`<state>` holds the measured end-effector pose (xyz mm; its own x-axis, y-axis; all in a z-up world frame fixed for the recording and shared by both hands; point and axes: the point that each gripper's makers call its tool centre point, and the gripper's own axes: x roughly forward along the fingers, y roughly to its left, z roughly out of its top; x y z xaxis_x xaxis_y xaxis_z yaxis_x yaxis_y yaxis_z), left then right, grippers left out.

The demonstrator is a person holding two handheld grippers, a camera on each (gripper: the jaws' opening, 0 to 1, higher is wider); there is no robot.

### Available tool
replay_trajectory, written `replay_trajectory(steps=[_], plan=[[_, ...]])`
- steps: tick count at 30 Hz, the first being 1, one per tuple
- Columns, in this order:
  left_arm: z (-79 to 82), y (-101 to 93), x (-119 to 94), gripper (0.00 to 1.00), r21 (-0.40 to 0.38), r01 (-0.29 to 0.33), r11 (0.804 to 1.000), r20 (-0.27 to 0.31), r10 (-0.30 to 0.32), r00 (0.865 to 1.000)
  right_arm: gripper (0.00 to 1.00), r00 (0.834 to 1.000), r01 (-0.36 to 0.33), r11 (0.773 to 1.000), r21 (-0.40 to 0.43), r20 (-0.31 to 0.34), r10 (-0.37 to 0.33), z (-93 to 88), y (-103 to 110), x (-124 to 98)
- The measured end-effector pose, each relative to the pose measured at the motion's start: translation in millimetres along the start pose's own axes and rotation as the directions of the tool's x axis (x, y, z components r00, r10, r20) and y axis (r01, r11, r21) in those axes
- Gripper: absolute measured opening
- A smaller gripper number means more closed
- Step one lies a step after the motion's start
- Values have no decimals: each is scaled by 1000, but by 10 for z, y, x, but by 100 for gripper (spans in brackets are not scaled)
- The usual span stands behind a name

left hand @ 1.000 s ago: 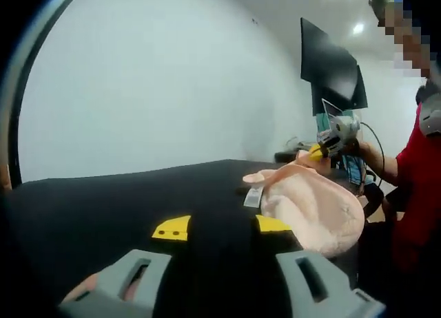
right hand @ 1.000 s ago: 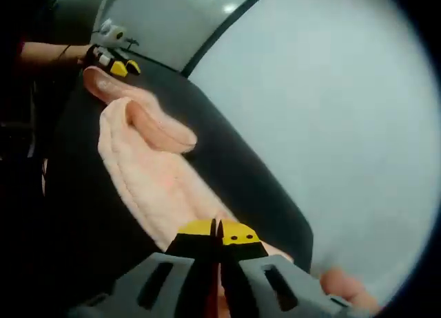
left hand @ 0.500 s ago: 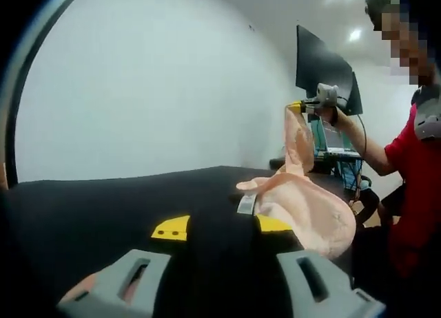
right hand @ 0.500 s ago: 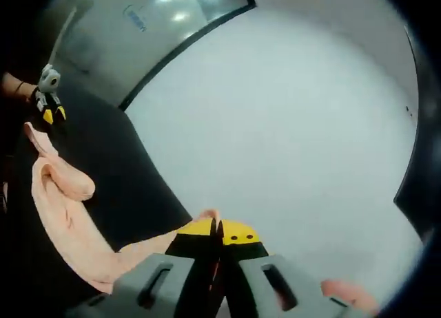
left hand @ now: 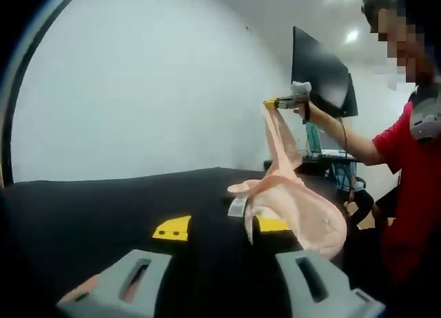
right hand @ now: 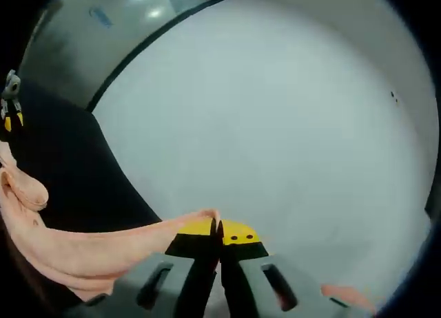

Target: Fold the towel on the table until its edges align and the towel forms a compact rectangular stack.

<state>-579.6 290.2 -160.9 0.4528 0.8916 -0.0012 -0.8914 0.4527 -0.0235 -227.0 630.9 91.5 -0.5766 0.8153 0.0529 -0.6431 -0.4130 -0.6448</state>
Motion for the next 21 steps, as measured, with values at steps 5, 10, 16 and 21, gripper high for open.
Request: replay_trajectory(steps=[5, 10, 16, 21], plan=[[126, -268, 34, 33, 2, 104, 995, -57, -104, 993, 0, 996, 51, 999, 1, -68, -51, -181, -165, 102], [245, -686, 71, 34, 98, 218, 971, -162, -200, 966, 0, 990, 107, 993, 60, -98, -100, -236, -363, 155], [203, -887, 112, 37, 110, 272, 956, -219, -244, 945, 0, 982, 143, 989, 40, -132, -137, -309, -461, 195], [155, -1147, 217, 56, 72, 330, 941, -271, -300, 915, 0, 973, 150, 989, 3, -177, -147, -387, -496, 323]])
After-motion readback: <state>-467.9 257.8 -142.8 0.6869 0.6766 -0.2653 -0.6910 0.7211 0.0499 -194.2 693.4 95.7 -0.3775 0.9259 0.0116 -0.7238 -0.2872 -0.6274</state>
